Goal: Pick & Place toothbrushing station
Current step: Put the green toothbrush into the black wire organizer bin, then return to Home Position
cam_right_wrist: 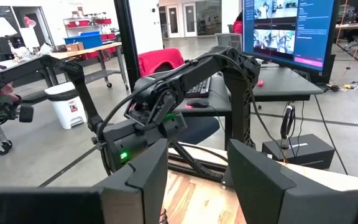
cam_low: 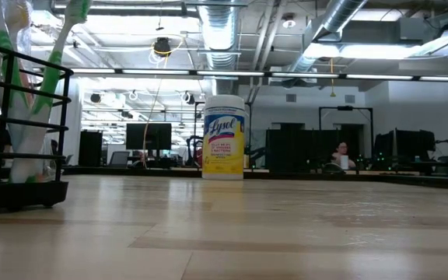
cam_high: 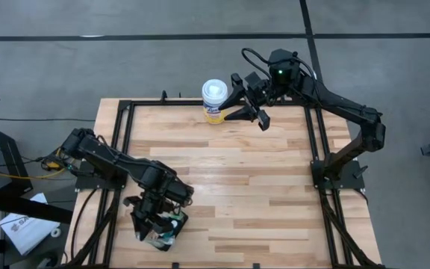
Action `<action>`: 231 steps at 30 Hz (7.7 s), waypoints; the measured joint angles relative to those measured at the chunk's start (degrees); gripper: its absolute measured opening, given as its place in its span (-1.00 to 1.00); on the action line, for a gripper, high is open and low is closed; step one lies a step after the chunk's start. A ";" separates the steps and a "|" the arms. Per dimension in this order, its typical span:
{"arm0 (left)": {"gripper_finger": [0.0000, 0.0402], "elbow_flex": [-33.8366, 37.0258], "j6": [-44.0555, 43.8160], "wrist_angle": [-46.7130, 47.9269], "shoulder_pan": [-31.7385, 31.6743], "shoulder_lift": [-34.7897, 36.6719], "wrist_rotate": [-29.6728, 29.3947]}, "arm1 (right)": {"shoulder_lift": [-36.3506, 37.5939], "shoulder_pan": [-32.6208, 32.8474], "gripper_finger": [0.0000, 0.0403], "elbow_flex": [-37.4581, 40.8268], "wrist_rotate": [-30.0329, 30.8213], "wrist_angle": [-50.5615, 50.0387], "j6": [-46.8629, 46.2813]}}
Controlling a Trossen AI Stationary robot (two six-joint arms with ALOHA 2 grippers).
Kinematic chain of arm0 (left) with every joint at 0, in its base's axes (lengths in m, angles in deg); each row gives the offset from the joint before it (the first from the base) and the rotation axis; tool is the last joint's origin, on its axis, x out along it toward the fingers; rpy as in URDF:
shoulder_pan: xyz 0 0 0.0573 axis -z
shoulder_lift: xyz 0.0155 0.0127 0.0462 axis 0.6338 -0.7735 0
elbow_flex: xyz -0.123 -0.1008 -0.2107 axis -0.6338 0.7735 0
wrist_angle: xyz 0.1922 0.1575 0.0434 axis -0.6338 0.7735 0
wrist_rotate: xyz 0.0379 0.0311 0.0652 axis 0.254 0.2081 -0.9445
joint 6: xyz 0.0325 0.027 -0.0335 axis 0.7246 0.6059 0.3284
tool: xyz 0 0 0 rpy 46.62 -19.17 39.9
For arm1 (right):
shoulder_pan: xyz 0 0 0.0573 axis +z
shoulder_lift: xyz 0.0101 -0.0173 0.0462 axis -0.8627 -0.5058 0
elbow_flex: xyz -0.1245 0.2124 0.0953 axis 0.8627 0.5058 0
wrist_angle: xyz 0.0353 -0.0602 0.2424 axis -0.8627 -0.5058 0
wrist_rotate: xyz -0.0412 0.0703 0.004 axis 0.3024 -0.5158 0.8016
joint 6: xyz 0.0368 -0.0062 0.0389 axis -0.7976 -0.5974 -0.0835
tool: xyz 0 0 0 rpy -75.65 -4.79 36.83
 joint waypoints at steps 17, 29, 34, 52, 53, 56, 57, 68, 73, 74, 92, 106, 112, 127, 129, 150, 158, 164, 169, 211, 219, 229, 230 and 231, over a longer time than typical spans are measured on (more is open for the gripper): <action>-0.18 -0.01 -2.88 -7.87 -0.83 0.00 2.18 | 0.02 -0.09 -0.21 0.00 0.02 1.29 0.17; -0.38 -0.01 -3.16 -8.27 -4.43 1.17 0.37 | 0.02 -0.46 -0.21 0.00 0.02 1.27 0.13; -0.37 -0.01 -5.68 -11.19 -5.57 2.47 0.78 | 0.02 -0.46 -0.21 0.00 -0.02 2.77 0.01; -0.43 -0.10 13.57 -40.85 -18.90 32.60 -43.11 | 0.11 -9.57 -0.21 -5.69 -0.30 18.15 -15.25; -0.44 -0.10 17.89 -41.88 -18.86 34.64 -46.81 | 0.27 -10.51 -0.21 -7.02 -1.14 16.83 -16.08; -0.47 -0.10 30.15 -45.00 -18.26 40.99 -56.53 | 1.57 -14.50 -0.21 -11.27 -5.67 9.35 -16.31; -0.48 -0.10 33.46 -45.62 -18.04 42.84 -59.45 | 2.70 -16.04 -0.21 -12.51 -6.85 5.59 -15.59; -0.59 -0.03 48.04 -46.27 -17.35 60.48 -70.67 | 23.74 -26.34 -0.20 -14.76 3.05 -11.07 -13.83; -0.59 -0.14 49.58 -46.71 -17.35 65.30 -70.64 | 30.75 -26.29 -0.20 -14.61 3.10 -17.44 -11.41; -0.59 -0.11 49.18 -46.68 -17.35 65.92 -70.66 | 31.61 -26.18 -0.21 -14.58 3.14 -18.50 -15.43; -0.61 -2.80 61.56 -17.54 -18.14 89.95 -56.22 | 64.62 -23.40 -0.22 3.30 11.88 -44.76 -5.99; -0.61 -5.42 63.90 -4.63 -18.30 93.49 -55.43 | 86.16 -10.49 -0.22 34.16 29.24 -33.99 1.53; -0.61 -2.88 58.76 -4.61 -22.84 93.50 -55.40 | 86.97 -0.69 -0.22 52.08 32.06 -16.84 -1.44; -0.61 19.28 61.47 -24.01 -43.63 93.64 -40.36 | 87.17 6.10 -0.22 79.23 39.32 13.86 -7.95; -0.61 23.47 61.11 -25.25 -45.79 93.67 -39.57 | 87.17 6.27 -0.22 81.16 38.93 14.50 -8.85; -0.61 72.97 62.61 -71.04 -48.81 93.92 -34.77 | 87.19 4.09 -0.22 94.54 39.08 17.82 -3.64; -0.61 84.09 63.92 -78.41 -48.81 93.60 -49.89 | 87.21 4.03 -0.22 96.63 39.37 17.77 -0.49; -0.59 84.09 69.05 -78.17 -48.85 90.74 -52.90 | 85.85 4.26 -0.22 96.63 40.57 17.31 -1.97; -0.60 84.11 68.82 -78.45 -48.85 88.85 -52.84 | 85.57 4.31 -0.22 96.65 40.55 17.31 -3.86; -0.60 84.14 56.87 -90.10 -36.00 73.29 -56.94 | 85.48 24.85 -0.22 96.72 39.10 17.55 -12.96; -0.60 84.14 55.77 -90.27 -36.02 69.11 -56.93 | 85.48 24.84 -0.22 96.72 39.10 17.55 -12.97; -0.60 84.14 55.77 -90.38 -36.02 68.61 -56.93 | 85.48 24.83 -0.22 96.72 39.10 17.53 -12.98; -0.60 84.14 55.77 -90.38 -36.02 68.61 -56.93 | 85.48 24.83 -0.22 96.72 39.10 17.53 -12.98; -0.60 84.14 55.77 -90.38 -36.02 68.61 -56.93 | 85.48 24.83 -0.22 96.72 39.10 17.53 -12.98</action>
